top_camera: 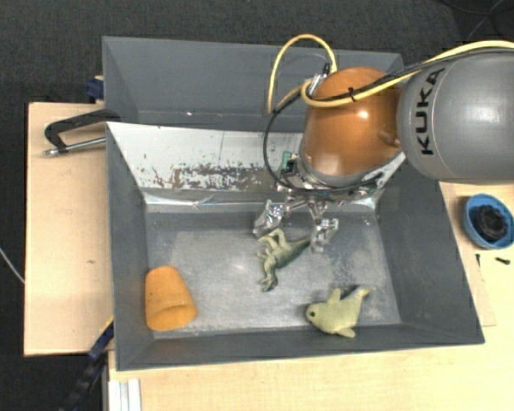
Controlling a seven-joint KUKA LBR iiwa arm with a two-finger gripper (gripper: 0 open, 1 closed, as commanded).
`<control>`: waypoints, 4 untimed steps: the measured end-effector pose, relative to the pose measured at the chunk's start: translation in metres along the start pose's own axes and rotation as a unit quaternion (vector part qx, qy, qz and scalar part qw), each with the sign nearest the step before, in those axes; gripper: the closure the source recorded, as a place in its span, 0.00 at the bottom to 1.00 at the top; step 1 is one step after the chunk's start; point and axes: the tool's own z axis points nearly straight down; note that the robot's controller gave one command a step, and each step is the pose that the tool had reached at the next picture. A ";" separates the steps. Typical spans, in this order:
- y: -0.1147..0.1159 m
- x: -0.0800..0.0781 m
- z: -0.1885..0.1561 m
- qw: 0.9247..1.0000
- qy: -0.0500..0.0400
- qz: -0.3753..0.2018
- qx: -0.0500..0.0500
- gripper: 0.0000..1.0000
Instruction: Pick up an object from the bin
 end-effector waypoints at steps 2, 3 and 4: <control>0.006 -0.023 0.027 0.980 -0.001 -0.199 -0.001 0.00; 0.005 -0.024 0.026 0.980 -0.002 -0.199 0.001 1.00; 0.003 -0.026 0.001 0.980 -0.001 -0.197 0.001 1.00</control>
Offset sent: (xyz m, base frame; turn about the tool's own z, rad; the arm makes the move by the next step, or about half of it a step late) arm -0.0014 0.0200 -0.0310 -0.4078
